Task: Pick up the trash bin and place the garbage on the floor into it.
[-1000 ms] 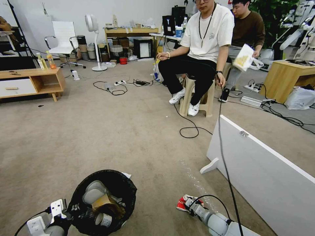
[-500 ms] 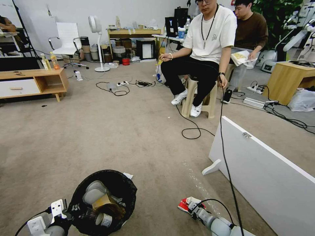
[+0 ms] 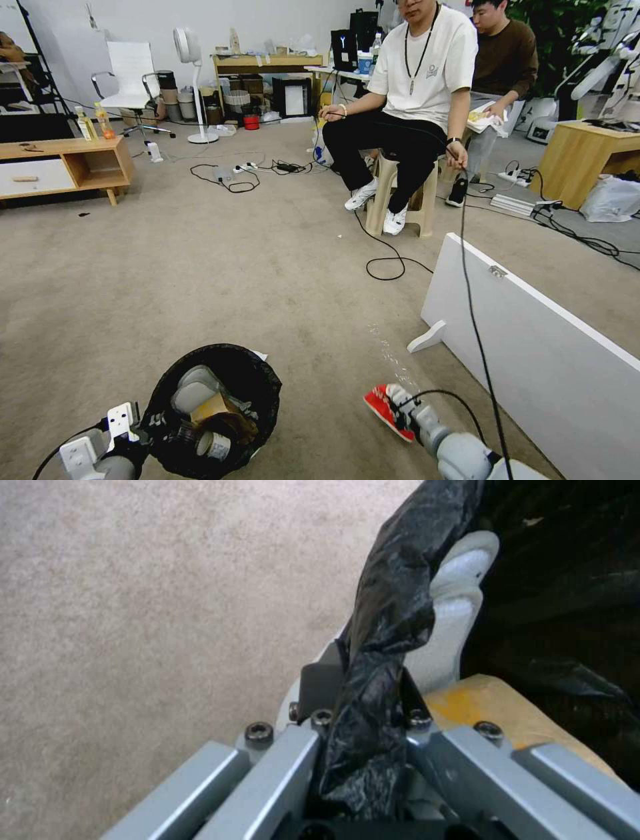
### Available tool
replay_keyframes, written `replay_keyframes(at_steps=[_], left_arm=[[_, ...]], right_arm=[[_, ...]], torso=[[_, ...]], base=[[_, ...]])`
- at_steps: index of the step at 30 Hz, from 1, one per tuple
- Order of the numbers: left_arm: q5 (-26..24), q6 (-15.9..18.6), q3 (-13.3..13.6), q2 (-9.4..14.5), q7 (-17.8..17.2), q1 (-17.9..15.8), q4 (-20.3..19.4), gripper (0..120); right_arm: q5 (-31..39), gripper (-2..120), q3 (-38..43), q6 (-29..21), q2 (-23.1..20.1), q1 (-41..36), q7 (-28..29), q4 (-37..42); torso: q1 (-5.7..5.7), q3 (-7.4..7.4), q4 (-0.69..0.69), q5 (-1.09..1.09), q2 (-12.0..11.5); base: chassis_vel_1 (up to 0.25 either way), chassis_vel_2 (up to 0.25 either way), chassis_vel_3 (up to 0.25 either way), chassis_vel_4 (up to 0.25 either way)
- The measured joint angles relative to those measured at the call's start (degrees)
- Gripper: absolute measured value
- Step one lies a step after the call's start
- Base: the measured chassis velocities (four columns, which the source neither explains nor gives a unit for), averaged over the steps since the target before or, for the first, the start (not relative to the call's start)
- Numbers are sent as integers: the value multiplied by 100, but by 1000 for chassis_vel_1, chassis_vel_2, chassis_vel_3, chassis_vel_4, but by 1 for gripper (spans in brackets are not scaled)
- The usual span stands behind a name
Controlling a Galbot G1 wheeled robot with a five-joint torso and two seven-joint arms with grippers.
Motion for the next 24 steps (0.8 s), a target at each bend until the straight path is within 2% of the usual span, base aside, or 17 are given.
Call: replay_keyframes(at_steps=[2,5,8,18,24], left_arm=[[-8,12,1,9,-4,-11,-17,2],[-18,23,2,14,-5,-21,-34,2],[-46,44,12,30,-12,-50,-74,2],[-102,94,34,38,-83,-61,-174,2],[-103,112,60,46,-86,-37,-221,2]], right_arm=[[40,0,170,24,-55,1,19,236],[83,0,338,33,-97,30,41,469],[300,0,598,-20,-192,206,94,1081],[768,0,611,39,-201,388,148,1938],[1488,0,602,233,-90,726,154,2514]], torso=[[1,1,-3,2,0],[1,0,-1,2,0],[1,0,0,1,1],[1,0,-1,1,2],[0,0,-1,0,2]], base=[[0,0,0,0],[0,0,0,0],[0,0,0,0],[0,0,0,0],[0,0,0,0]])
